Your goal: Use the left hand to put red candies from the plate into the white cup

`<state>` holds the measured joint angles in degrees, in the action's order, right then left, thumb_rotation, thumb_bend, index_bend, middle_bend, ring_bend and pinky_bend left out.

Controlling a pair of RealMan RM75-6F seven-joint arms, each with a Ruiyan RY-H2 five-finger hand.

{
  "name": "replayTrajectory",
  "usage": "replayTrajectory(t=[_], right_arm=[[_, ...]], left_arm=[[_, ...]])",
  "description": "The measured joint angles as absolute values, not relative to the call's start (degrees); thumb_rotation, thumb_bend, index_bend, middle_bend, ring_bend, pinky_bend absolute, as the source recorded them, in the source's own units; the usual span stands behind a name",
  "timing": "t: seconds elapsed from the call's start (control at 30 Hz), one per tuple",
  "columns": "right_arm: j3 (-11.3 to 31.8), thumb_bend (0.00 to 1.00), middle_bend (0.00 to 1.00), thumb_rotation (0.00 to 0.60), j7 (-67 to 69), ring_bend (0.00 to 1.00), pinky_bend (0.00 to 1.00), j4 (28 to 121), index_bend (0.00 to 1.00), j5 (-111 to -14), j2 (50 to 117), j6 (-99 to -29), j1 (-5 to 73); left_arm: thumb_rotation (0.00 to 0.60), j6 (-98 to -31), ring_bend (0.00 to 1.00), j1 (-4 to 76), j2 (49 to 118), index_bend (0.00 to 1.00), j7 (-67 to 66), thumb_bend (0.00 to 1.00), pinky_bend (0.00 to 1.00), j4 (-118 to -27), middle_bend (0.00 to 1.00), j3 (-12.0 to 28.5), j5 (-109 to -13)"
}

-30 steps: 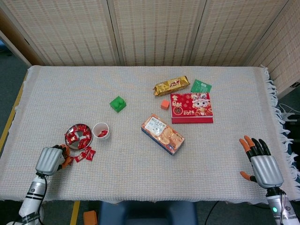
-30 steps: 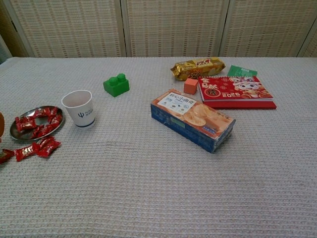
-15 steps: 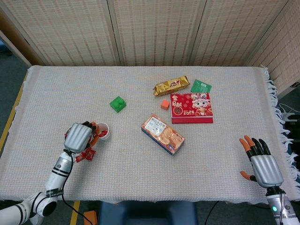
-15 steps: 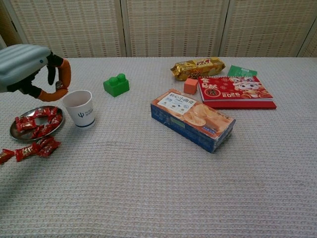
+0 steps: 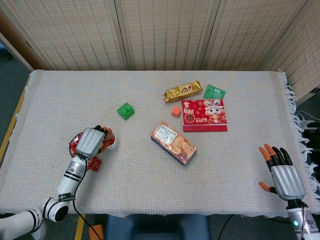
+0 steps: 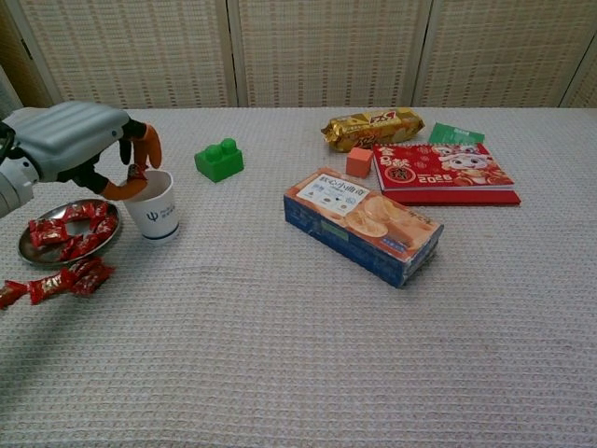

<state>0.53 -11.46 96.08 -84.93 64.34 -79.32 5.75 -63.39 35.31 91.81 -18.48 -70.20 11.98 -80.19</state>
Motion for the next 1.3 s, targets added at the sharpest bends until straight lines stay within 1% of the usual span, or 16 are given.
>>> replayTrajectory(t=[0.03,0.13,0.27,0.37,0.43,0.47,0.57,0.6,0.7,0.77,0.83,0.93,1.07,1.17,1.3], right_arm=[[0.5,0.02,0.0,0.6,-11.5,0.0,0.0,96.1,0.0,-85.0,64.4,-79.3,5.8],[0.4,0.02,0.0,0.6,-11.8,0.0,0.0,96.2,0.0,-85.3,64.5,-79.4,5.7],[0.2,0.02,0.0,0.6,-11.6,0.0,0.0,96.3,0.0,-85.8,64.4,-79.8,5.5],[0.1,0.02,0.0,0.6,-11.2,0.0,0.0,96.4,0.0,-86.2,64.2,-80.1,5.4],[0.0,0.02,0.0,0.6,-10.9,0.0,0.0,96.3,0.0,-86.4,64.1,-80.2,5.3],[0.0,0.02,0.0,0.6,-10.7,0.0,0.0,96.3,0.0,-86.4,64.0,-80.2,5.3],[-0.1,0.02,0.0,0.6,-10.4,0.0,0.0,96.3,0.0,-86.7,63.9,-80.3,5.3],[-0.1,0.02,0.0,0.6,-10.4,0.0,0.0,96.3,0.0,-86.8,63.8,-80.2,5.3],[-0.3,0.02,0.0,0.6,-10.3,0.0,0.0,96.4,0.0,-87.4,63.8,-80.2,5.3],[-0.5,0.02,0.0,0.6,-10.4,0.0,0.0,96.5,0.0,-87.8,63.9,-80.2,5.4],[-0.6,0.02,0.0,0.6,-10.6,0.0,0.0,96.5,0.0,-88.0,64.0,-80.0,5.5],[-0.9,0.02,0.0,0.6,-11.0,0.0,0.0,96.6,0.0,-88.4,64.1,-79.5,5.7],[-1.0,0.02,0.0,0.6,-10.9,0.0,0.0,96.7,0.0,-88.6,64.1,-79.5,5.7],[-1.0,0.02,0.0,0.6,-10.9,0.0,0.0,96.6,0.0,-88.6,64.0,-79.4,5.7],[-1.0,0.02,0.0,0.6,-11.0,0.0,0.0,96.6,0.0,-88.5,64.1,-79.4,5.7]], left_arm=[[0.6,-63.3,0.27,35.3,91.6,0.19,-18.5,0.4,0.65,-70.1,0.29,11.8,-80.2],[0.6,-63.1,0.23,35.4,90.8,0.12,-18.5,0.39,0.62,-71.6,0.24,11.2,-80.3],[0.6,-63.2,0.2,35.6,90.2,0.11,-19.3,0.39,0.57,-73.7,0.21,10.4,-80.5],[0.6,-64.2,0.2,35.3,89.7,0.11,-19.5,0.39,0.57,-75.1,0.2,10.0,-80.8],[0.6,-65.9,0.2,34.5,88.8,0.12,-19.1,0.39,0.6,-76.5,0.2,9.3,-81.7],[0.6,-66.9,0.2,33.9,88.4,0.13,-18.8,0.39,0.63,-77.2,0.2,8.8,-82.3],[0.6,-71.2,0.26,31.3,87.0,0.21,-17.1,0.38,0.75,-78.9,0.27,6.7,-84.8],[0.6,-73.3,0.28,30.0,86.6,0.23,-16.2,0.38,0.77,-79.2,0.28,5.5,-86.1],[0.6,-77.8,0.28,26.3,85.8,0.25,-13.4,0.39,0.77,-78.6,0.3,1.4,-89.3],[0.6,-79.0,0.27,24.2,85.6,0.24,-11.9,0.39,0.77,-77.4,0.29,-1.2,-90.7],[0.6,-79.3,0.21,22.5,85.7,0.2,-11.2,0.39,0.79,-75.4,0.24,-3.1,-91.7],[0.6,-78.9,0.16,21.9,86.4,0.16,-13.0,0.38,0.82,-72.6,0.18,-3.9,-92.2],[0.6,-78.0,0.13,22.1,87.7,0.16,-17.9,0.38,0.87,-69.7,0.17,-4.2,-93.3],[0.6,-76.4,0.12,22.8,88.7,0.16,-21.2,0.38,0.88,-67.2,0.16,-4.2,-93.9],[0.6,-73.1,0.11,24.1,89.8,0.16,-23.5,0.38,0.88,-64.9,0.16,-4.1,-94.3]])
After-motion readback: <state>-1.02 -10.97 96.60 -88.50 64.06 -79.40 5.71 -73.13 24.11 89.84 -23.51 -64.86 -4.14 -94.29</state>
